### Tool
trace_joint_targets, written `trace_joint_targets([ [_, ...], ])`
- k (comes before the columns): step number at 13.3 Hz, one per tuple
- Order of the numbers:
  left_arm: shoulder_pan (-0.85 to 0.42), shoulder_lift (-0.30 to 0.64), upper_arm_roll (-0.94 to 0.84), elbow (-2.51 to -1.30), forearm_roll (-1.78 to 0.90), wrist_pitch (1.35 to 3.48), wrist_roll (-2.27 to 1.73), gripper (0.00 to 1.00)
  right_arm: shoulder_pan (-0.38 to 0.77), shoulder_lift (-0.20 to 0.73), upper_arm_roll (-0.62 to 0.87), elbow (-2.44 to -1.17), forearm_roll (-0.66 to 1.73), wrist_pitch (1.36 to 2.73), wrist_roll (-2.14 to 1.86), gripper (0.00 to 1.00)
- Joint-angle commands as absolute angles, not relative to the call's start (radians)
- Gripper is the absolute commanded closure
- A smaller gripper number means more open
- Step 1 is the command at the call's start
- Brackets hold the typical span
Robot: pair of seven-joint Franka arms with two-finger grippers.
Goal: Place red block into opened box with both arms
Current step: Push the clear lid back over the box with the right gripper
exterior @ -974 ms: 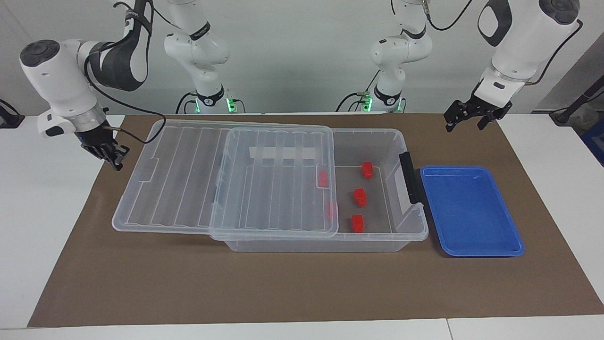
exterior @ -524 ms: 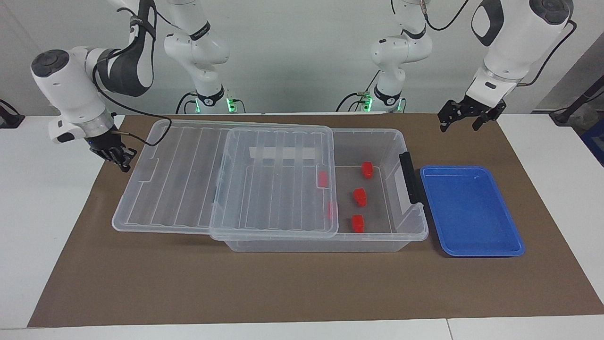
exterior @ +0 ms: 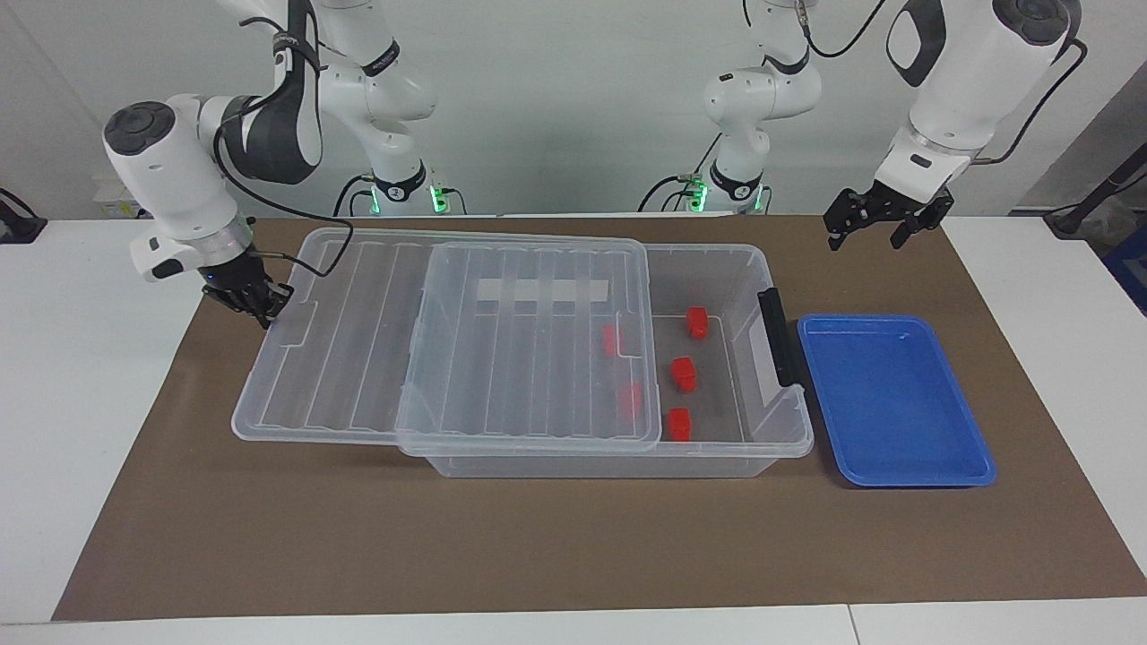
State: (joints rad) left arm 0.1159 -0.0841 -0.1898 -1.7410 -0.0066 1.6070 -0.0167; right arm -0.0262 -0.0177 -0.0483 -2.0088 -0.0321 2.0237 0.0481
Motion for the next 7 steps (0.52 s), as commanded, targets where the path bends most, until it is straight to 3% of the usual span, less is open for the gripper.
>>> trace_joint_targets([
  [1,0.114,-0.12,-0.179,-1.779,-0.02,1.631,-0.006,0.0,0.035,-0.028,-0.044,-2.022,-0.015,2.033,0.011,1.0],
  [7,0.109,-0.121,-0.179,-1.786,-0.02,1.626,-0.005,0.0,0.178,-0.028,-0.044,-2.023,-0.015,2.045,0.021,1.0],
])
